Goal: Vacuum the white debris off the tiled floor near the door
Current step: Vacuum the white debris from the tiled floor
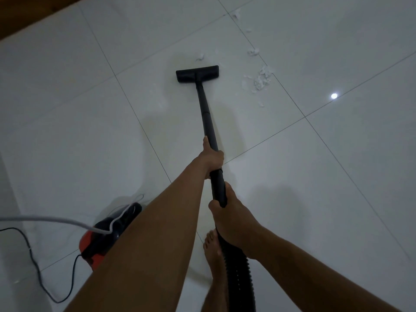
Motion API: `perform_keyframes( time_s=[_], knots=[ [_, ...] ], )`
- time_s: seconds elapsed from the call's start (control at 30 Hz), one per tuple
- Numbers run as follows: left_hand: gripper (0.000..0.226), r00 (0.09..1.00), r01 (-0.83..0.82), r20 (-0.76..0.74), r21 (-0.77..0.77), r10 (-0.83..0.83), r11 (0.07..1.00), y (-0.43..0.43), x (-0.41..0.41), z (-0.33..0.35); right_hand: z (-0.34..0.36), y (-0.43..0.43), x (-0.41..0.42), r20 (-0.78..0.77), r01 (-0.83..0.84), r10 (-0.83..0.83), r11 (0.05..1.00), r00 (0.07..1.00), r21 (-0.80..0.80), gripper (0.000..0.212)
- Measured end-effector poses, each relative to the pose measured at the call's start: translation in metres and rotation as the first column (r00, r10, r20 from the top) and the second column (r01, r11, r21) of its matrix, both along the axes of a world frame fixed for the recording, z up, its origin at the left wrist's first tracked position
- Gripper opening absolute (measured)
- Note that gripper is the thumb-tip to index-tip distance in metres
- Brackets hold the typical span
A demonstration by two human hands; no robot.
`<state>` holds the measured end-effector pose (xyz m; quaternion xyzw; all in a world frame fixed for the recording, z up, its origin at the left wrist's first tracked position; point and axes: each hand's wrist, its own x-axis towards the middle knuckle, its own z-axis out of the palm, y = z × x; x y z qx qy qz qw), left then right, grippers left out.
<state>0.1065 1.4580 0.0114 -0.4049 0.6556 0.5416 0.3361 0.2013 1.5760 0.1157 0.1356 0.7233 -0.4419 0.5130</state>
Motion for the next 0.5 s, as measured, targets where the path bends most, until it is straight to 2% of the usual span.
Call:
perform_keyframes(
  time_s=[0.5],
  knots=[
    [0.082,1.0,0.003,-0.023,-0.023,-0.004,1.0,-0.037,-0.059,-0.019,-0.023,-0.037,-0.056,0.078,0.075,-0.072,0.996,0.994,-0.039,0.056]
  ],
)
